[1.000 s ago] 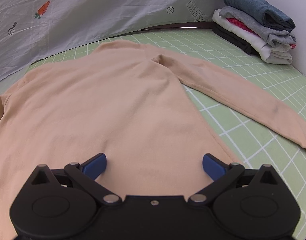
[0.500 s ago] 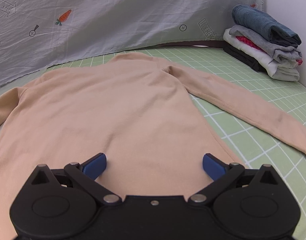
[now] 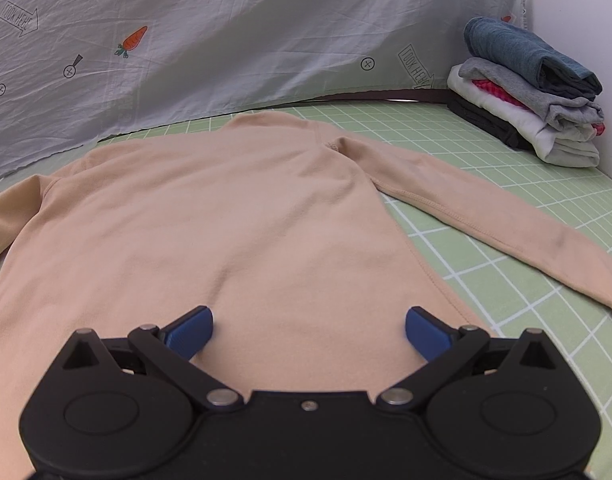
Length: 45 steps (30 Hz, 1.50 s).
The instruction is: Fold clothes
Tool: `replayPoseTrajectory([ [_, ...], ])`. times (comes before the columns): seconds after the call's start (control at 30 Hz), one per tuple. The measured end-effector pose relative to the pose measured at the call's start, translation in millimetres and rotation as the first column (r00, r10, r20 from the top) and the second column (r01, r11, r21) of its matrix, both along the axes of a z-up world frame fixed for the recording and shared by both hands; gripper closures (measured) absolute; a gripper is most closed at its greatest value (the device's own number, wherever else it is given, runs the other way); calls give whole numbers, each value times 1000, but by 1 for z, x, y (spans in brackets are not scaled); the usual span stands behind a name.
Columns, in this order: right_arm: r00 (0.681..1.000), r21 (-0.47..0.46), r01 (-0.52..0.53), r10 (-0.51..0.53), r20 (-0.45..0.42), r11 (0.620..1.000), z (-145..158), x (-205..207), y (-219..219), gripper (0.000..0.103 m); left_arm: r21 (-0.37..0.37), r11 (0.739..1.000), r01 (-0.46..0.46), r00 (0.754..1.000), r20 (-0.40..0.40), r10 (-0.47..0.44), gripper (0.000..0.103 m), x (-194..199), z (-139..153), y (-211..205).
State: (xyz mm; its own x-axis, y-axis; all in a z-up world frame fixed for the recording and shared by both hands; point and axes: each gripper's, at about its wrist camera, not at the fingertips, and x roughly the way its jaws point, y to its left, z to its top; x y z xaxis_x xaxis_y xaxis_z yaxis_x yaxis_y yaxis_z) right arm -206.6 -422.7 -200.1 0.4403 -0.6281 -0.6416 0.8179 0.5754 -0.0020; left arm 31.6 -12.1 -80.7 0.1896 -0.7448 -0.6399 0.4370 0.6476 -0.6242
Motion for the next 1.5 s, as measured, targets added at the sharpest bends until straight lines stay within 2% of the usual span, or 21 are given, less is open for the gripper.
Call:
replayPoseTrajectory([
  [0.03, 1000, 0, 0, 0, 0, 1000, 0, 0, 0, 0, -19, 999, -36, 999, -9, 36, 97, 5, 1, 6],
  [0.1, 1000, 0, -1, 1, 0, 1000, 0, 0, 0, 0, 80, 987, -138, 990, 11, 138, 97, 18, -6, 16],
  [0.2, 1000, 0, -2, 2, 0, 1000, 0, 0, 0, 0, 276, 897, -346, 937, 48, 347, 95, 47, -31, 37],
  [0.27, 1000, 0, -2, 2, 0, 1000, 0, 0, 0, 0, 324, 856, -403, 911, 51, 409, 95, 56, -42, 45],
  [0.3, 1000, 0, -2, 2, 0, 1000, 0, 0, 0, 0, 343, 837, -426, 899, 52, 436, 89, 59, -47, 49],
  [0.37, 1000, 0, -3, 3, 0, 1000, 0, -1, 0, 0, 329, 838, -436, 894, 54, 444, 70, 57, -49, 54],
  [0.43, 1000, 0, -3, 3, 0, 1000, 0, -1, 0, 0, 316, 851, -420, 903, 50, 427, 44, 52, -52, 54],
  [0.53, 1000, 0, -3, 3, 0, 1000, 0, -1, 0, 0, 297, 878, -374, 922, 19, 386, 40, 45, -61, 51],
  [0.7, 1000, 1, -4, 4, 0, 1000, 0, -1, 0, 0, 221, 900, -376, 919, -36, 392, 35, 40, -75, 44],
  [0.8, 1000, 1, -4, 4, 0, 1000, 0, 0, 0, 0, 194, 901, -388, 913, -54, 405, 35, 45, -81, 38],
  [0.87, 1000, 1, -4, 4, 0, 1000, 0, 0, 0, 0, 192, 897, -398, 908, -53, 415, 44, 49, -83, 34],
  [0.9, 1000, 1, -4, 4, 0, 1000, 0, 0, 0, 0, 205, 893, -401, 908, -45, 418, 65, 51, -83, 32],
  [0.93, 1000, 1, -4, 4, 0, 1000, 0, 0, 0, 0, 223, 888, -402, 907, -36, 420, 94, 53, -82, 30],
  [1.07, 1000, 1, -4, 4, 0, 1000, 0, 0, 0, 0, 190, 892, -409, 909, -1, 417, 98, 53, -60, 36],
  [1.13, 1000, 2, -4, 4, 0, 1000, 0, 0, 0, 0, 112, 893, -437, 897, -14, 441, 98, 50, -40, 46],
  [1.2, 1000, 2, -4, 4, 0, 1000, 0, 0, 0, 0, 10, 877, -480, 876, -52, 480, 98, 48, -22, 60],
  [1.27, 1000, 2, -4, 4, 0, 1000, 0, 0, 0, 0, -42, 858, -512, 859, -61, 509, 98, 45, -9, 68],
  [1.33, 1000, 2, -4, 4, 0, 1000, 0, 0, 0, 0, 11, 865, -501, 866, 0, 501, 97, 45, -7, 65],
  [1.4, 1000, 3, -5, 5, 0, 1000, 0, 0, 0, 0, 179, 859, -479, 877, 56, 477, 95, 47, -23, 53],
  [1.47, 1000, 3, -5, 5, 0, 1000, 0, 0, 0, 0, 343, 829, -442, 885, 16, 465, 91, 52, -55, 48],
  [1.5, 1000, 3, -4, 4, 0, 1000, 0, 0, 0, 0, 390, 821, -416, 891, -4, 454, 90, 52, -67, 47],
])
